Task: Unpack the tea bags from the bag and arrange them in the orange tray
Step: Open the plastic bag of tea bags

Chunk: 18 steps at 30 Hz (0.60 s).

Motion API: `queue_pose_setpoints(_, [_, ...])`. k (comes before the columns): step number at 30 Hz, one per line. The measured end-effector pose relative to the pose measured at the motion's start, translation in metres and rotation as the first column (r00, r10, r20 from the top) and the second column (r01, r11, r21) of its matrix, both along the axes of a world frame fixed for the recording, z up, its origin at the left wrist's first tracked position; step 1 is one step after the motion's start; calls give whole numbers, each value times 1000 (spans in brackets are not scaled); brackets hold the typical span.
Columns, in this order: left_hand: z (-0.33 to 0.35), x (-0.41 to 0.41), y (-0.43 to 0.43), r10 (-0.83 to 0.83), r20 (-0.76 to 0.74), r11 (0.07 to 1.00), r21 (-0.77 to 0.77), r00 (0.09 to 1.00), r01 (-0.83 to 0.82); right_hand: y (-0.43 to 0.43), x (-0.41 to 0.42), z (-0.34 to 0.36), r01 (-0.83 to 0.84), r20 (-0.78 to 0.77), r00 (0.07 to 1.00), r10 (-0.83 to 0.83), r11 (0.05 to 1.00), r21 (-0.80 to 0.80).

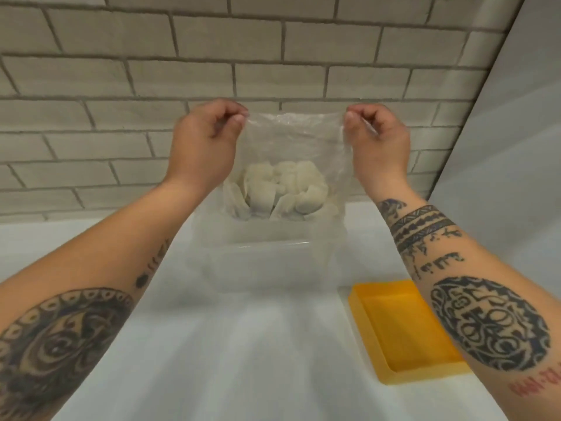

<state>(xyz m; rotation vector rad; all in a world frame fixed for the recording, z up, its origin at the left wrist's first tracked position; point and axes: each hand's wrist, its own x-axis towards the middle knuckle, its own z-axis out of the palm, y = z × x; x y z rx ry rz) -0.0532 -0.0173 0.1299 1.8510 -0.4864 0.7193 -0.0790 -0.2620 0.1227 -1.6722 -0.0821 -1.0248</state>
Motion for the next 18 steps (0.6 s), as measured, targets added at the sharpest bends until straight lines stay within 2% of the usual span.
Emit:
queue_pose_setpoints(3, [-14,-27,-5,-26,-51,998,-58,998,23,-2,-34,-15,-7,18,1000,7,1000,19])
queue_pose_setpoints(5, [-32,-44,-6,-39,-58,999,-32,998,37,-4,-56,-33,-10,-36,999,10,1000,-2])
queue_pose_setpoints(10, [-96,-81,5,-81,-157,986,130,984,102,-6,-99,-98,-77,-225,971,82,997,32])
queue_pose_setpoints(15, [-166,-98,22,-90,-352,913,344,932,218,-4,-121,-176,-134,-482,864,144,989,56])
queue_pose_setpoints(18, [-194,-104,25,-33,-437,857,450,899,251,-1,-127,-202,-136,-565,810,157,988,79])
